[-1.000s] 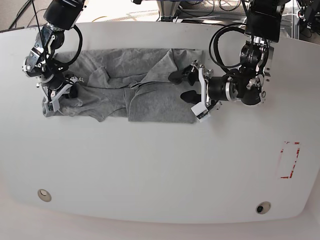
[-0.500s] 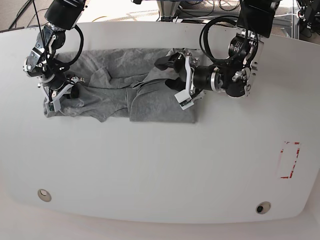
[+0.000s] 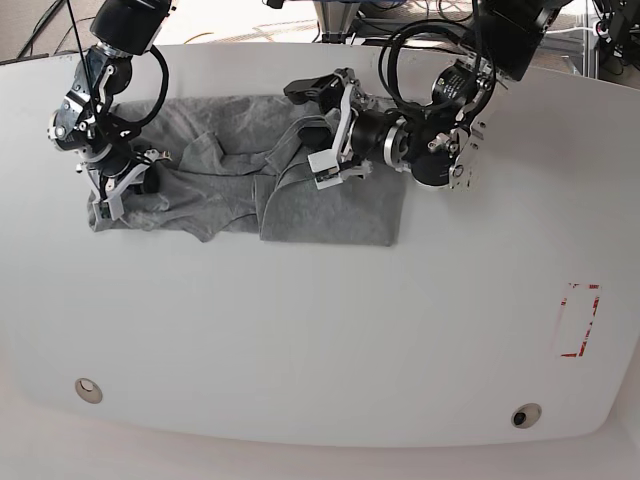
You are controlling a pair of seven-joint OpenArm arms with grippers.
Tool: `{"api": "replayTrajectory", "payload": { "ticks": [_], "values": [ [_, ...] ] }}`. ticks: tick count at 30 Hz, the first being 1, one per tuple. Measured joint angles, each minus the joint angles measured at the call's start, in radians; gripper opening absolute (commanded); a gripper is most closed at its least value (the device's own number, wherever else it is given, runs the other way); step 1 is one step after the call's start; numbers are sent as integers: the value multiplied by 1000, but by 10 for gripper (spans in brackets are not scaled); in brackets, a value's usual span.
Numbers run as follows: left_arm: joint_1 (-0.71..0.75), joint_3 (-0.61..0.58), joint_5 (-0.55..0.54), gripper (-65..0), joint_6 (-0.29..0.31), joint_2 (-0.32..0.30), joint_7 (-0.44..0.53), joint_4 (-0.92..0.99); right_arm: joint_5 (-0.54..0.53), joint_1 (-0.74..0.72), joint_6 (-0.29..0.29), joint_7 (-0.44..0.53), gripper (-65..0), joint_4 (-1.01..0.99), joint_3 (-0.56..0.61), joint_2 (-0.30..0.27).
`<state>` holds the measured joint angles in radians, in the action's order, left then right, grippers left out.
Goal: Layout the t-shirt on the table in an organized manner, then fold the t-shirt properly
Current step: 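Grasp the folded end again with the left gripper and fold it further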
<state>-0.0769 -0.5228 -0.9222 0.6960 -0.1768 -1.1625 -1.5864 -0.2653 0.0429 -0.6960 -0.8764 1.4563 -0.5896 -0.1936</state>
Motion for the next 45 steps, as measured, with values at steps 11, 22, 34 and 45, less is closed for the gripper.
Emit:
{"api": "replayTrajectory", "payload": {
  "ticks": [11,22,34,45],
  "values": [
    [-135,-218,-8,-186,0,2,3,-85,0,11,0,2,-571,10,-3,17],
    [-211,-204,-14,-226,1,34,4,-95,-4,11,-1,2,-571,10,-4,20],
    [-123,-59,174,-243,-3,-72,-3,-91,-1,11,0,2,-571,13,-4,25],
    [-49,-41,369,-242,0,-66,2,-88,3,11,0,1,-571,22,-2,28]
  ]
}}
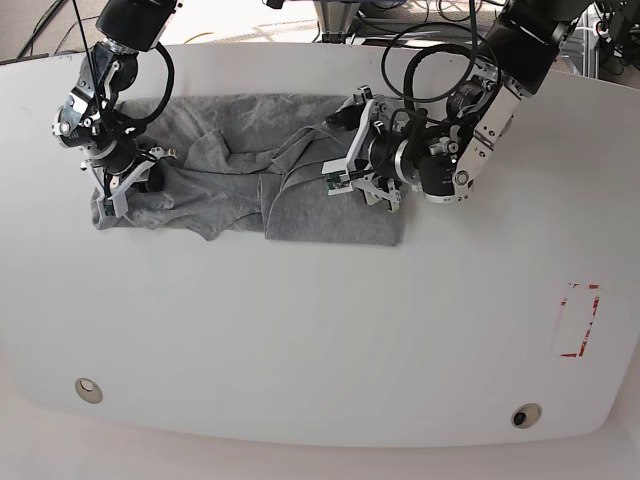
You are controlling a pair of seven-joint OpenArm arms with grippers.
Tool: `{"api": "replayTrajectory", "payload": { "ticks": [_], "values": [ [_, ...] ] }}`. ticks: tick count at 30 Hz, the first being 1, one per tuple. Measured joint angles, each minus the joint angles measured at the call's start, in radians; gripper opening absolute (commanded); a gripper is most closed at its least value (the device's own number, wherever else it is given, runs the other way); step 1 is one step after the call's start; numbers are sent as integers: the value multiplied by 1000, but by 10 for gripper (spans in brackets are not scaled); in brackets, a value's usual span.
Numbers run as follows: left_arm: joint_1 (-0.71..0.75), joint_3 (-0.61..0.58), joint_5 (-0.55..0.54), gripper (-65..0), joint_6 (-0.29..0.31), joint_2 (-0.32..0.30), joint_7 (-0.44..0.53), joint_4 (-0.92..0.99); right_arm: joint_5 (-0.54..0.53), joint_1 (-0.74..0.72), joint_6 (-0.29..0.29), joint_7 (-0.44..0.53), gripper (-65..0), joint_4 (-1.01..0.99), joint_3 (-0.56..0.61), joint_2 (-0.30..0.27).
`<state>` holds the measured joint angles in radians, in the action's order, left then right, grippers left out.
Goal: Layout the t-shirt on the table in an organized manner, then fold the t-shirt properly
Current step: 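Grasp the folded end again with the left gripper and fold it further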
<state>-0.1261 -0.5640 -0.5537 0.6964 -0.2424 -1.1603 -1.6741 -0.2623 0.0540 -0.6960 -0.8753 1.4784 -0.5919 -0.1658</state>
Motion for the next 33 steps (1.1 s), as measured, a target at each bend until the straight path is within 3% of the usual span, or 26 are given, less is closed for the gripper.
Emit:
{"api": "replayTrajectory", "payload": {
  "ticks": [16,23,33],
  "values": [
    [2,-1,-36,-242,0,10,12,90,0,0,0,0,-571,0,0,0],
    [-21,-20,-158,-243,0,26,1,93,0,0,0,0,-571,0,0,0],
    [-116,-186,-310,-244,0,58,-1,51,0,0,0,0,-571,0,1,0]
  ]
}}
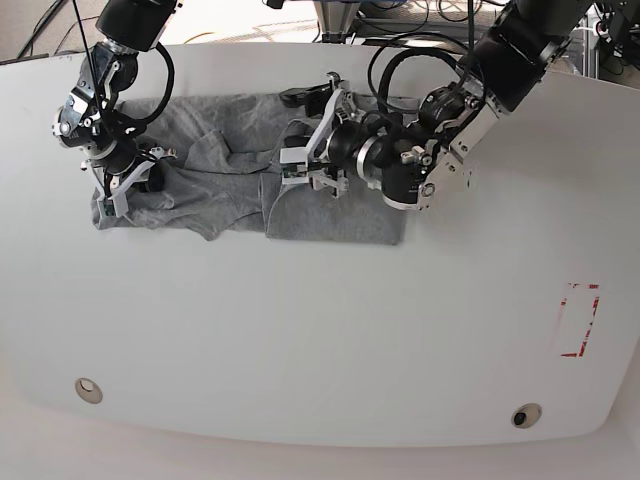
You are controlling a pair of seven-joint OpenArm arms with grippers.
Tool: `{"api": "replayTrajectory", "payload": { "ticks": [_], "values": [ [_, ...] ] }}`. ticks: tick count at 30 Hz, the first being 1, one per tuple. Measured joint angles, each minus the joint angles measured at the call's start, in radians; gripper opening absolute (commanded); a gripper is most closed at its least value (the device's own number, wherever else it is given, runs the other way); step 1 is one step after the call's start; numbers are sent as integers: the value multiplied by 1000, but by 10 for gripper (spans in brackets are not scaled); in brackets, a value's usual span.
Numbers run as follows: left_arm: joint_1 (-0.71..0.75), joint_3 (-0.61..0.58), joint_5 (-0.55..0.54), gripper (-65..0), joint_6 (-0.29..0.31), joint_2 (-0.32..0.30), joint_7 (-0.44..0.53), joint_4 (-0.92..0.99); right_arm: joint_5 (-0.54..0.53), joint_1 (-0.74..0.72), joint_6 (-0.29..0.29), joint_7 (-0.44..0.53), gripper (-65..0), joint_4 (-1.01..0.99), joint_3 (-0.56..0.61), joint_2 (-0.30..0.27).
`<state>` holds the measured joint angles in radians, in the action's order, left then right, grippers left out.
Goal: Layout the t-shirt on the table in an organized manner, then fold the t-shirt properly
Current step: 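Grasp the folded end again with the left gripper and fold it further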
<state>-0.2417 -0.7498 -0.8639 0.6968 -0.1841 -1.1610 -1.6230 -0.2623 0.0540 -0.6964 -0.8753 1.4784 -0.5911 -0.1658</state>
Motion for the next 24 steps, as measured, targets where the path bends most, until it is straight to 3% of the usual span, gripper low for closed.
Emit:
{"api": "replayTrajectory", "payload": {
  "ticks": [5,10,16,24],
  "values": [
    [-38,-42,-45,-246,0,37,3,-8,0,0,0,0,-571,0,0,0],
    [-46,4,-37,-246,0,30,1,-28,0,0,0,0,-571,0,0,0],
    [-42,152,-40,-246,0,-24,6,-64,0,0,0,0,-571,0,0,0],
    [4,263,3,-244,-1,-105,-1,-55,0,0,0,0,-571,0,1,1]
  ]
}}
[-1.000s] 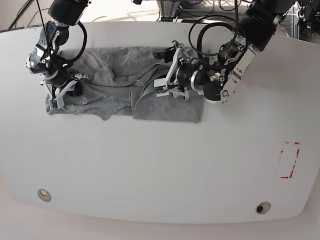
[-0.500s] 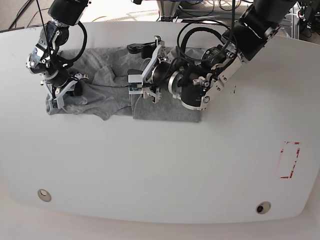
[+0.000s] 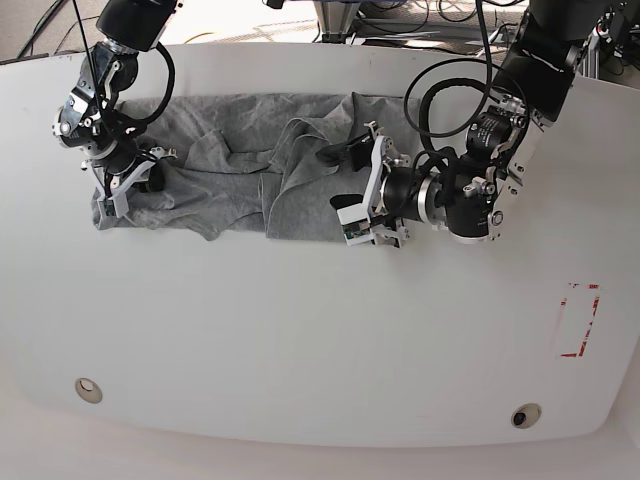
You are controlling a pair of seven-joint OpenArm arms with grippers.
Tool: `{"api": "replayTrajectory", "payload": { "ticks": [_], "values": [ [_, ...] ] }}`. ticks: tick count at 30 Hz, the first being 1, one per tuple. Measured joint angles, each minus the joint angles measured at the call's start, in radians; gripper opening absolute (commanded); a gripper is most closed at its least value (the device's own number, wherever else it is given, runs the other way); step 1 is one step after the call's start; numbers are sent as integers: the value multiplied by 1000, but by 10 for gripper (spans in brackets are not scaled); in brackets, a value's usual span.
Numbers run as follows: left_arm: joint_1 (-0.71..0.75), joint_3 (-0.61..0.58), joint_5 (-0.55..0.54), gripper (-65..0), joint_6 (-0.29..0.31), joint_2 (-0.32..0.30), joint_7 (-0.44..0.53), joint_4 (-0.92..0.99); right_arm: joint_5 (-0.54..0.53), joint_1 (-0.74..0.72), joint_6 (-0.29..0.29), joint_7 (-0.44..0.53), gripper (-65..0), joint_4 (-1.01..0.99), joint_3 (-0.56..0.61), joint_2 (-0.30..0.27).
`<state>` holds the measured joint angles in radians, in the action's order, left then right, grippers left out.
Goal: Layout the t-shirt on the table in an organized manner, then fold the t-shirt properly
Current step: 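Grasp the folded end again with the left gripper and fold it further, then press the folded section flat with the left gripper and hold it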
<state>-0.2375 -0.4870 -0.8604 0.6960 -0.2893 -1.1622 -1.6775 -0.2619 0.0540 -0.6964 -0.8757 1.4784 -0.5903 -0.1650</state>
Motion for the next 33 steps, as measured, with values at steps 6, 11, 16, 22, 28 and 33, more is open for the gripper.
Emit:
{"api": "replayTrajectory", "payload": {
  "ticks": [6,11,16,22,28,33],
  "values": [
    [47,-4,72,-244,0,6,3,32,0,0,0,0,-571,0,0,0],
    [80,-5,144,-244,1,12,3,63,0,0,0,0,-571,0,0,0],
    [99,-5,165,-244,0,24,0,89,0,0,0,0,-571,0,0,0],
    [78,-103,163,-246,0,46,3,114,-1,0,0,0,-571,0,0,0],
    [42,-217,160,-246,1,80,0,116,0,0,0,0,-571,0,0,0],
    [-1,-282,123,-246,1,128,1,114,0,0,0,-1,-571,0,0,-1]
  ]
}}
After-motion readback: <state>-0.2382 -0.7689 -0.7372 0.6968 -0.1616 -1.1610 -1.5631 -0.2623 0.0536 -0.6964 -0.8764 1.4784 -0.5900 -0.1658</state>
